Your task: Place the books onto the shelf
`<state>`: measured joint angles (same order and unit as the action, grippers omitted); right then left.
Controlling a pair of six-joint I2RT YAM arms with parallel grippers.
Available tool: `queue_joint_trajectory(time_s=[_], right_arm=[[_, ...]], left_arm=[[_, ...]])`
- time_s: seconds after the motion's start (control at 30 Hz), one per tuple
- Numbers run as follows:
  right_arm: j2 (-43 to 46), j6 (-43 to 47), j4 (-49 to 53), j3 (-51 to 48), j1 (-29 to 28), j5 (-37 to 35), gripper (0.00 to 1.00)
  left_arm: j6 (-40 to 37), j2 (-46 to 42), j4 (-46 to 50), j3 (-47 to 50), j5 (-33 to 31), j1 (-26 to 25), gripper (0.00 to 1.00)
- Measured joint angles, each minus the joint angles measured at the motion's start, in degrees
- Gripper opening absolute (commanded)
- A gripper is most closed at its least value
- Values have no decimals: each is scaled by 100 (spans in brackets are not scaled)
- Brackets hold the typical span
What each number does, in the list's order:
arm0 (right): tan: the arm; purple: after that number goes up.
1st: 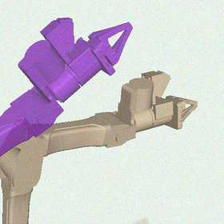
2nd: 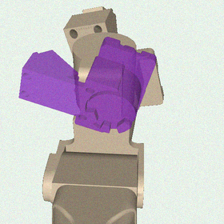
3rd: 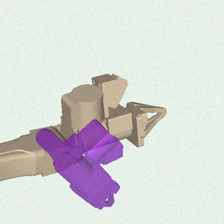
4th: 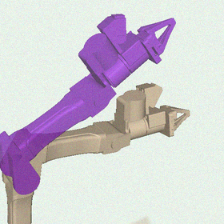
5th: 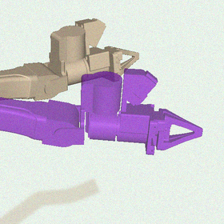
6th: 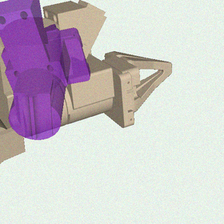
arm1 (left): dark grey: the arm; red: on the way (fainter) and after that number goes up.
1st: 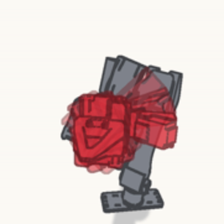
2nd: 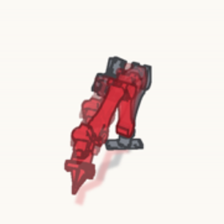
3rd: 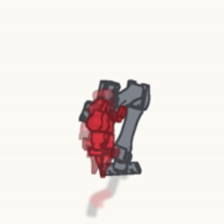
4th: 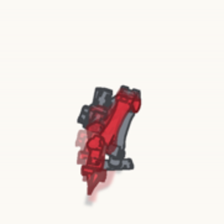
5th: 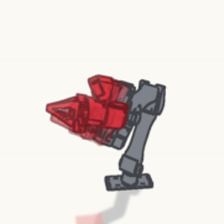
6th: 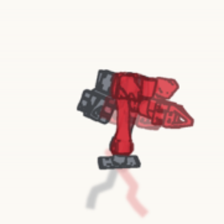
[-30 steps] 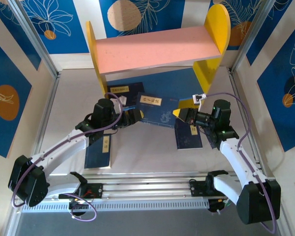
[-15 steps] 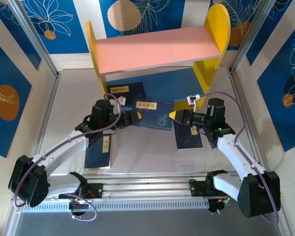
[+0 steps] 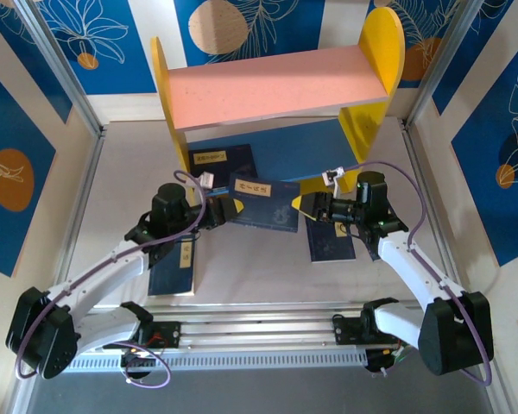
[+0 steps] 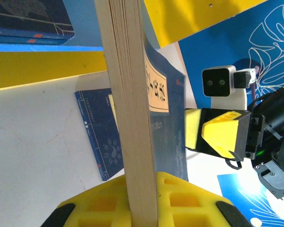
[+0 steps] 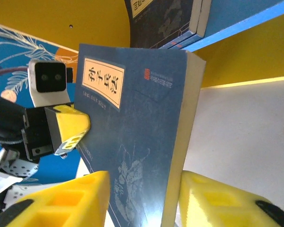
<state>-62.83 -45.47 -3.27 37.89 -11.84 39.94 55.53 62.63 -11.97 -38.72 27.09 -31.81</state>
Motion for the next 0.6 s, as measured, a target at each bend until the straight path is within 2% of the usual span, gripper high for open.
queue_joint_trajectory(time_s=[0.23, 0.47, 0.6], right_arm=[[0, 4, 11, 4, -74, -166, 66], [-120, -68, -61, 4, -490, -275, 65], [-271, -127, -175, 4, -796, -376, 59]], left_arm=[[-22, -487, 0, 87, -264, 0, 0], [-35, -623, -17, 127, -361, 0, 0], [-28, -623, -190, 299, -365, 0, 0]])
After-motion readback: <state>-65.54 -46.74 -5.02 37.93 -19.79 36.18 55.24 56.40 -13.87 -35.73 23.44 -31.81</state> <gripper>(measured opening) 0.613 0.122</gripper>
